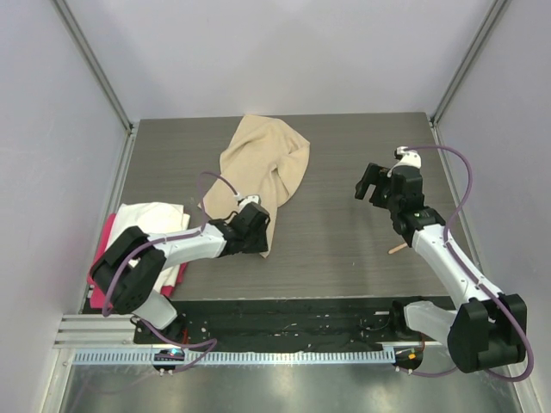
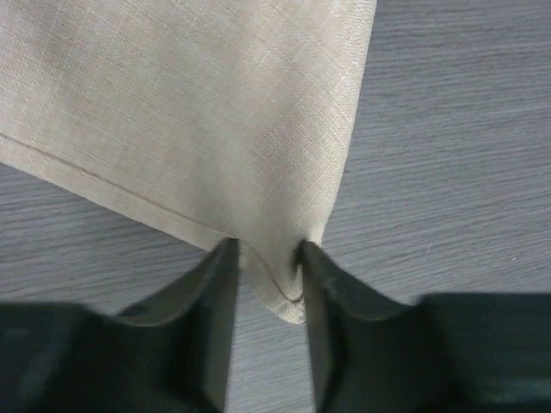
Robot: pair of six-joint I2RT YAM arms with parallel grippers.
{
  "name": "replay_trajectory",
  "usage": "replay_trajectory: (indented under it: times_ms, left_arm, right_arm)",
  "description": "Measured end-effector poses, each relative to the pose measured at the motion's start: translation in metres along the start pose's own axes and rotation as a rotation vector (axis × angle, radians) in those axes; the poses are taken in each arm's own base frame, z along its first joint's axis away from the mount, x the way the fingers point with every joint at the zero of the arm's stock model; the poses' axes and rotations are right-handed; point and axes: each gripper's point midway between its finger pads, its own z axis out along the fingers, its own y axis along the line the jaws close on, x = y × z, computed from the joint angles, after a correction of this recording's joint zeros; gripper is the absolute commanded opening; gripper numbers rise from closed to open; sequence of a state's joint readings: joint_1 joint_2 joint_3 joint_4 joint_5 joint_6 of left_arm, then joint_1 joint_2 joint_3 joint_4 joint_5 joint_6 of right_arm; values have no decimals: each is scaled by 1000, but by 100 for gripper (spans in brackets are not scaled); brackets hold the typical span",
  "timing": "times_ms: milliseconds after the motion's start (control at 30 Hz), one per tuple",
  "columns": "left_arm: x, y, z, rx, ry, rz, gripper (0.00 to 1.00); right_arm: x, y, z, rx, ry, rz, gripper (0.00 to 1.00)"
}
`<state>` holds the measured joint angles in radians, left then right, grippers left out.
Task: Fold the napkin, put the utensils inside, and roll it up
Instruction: Flatten out the napkin at the center of the board.
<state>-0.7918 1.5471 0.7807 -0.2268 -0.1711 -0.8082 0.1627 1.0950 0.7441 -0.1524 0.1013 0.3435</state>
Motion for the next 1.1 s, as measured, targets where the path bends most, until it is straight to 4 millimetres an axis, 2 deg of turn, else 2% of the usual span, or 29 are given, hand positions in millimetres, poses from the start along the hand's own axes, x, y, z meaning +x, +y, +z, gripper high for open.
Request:
replay_trajectory:
  times_ms: [33, 100, 133, 167, 333, 433, 533, 667, 767, 933, 1100]
  left_arm:
    - [0, -1, 1, 5, -4, -6, 23]
    - [1, -1, 2, 12, -11, -18, 13]
    - [1, -1, 3, 14, -14, -24, 4]
    - [1, -1, 3, 16, -17, -27, 0]
    - [-1, 5, 1, 1, -34, -30, 0]
    - [-3, 23, -14, -27, -52, -40, 0]
    - [-21, 46, -35, -34, -111, -94, 0]
    - [-55, 83, -59, -37, -226, -208, 0]
    - [-59, 103, -64, -60, -242, -243, 0]
    - [-52, 125, -62, -92, -210, -259, 0]
    - [-52, 130, -60, -83, -195, -267, 0]
  right_arm:
    - [0, 0, 1, 1, 3, 0, 94]
    - [1, 0, 2, 2, 8, -1, 93]
    - [2, 0, 3, 2, 10, -1, 92]
    - [3, 0, 3, 2, 13, -1, 90]
    - [6, 9, 10, -5, 46, -32, 88]
    - [6, 39, 20, -40, 82, -94, 84]
    - [3, 81, 41, -86, 114, -154, 80]
    - [2, 141, 84, -121, 153, -239, 74]
    - [15, 176, 115, -142, 187, -288, 69]
    - [57, 210, 157, -154, 272, -355, 62]
    - [92, 224, 182, -155, 338, -404, 59]
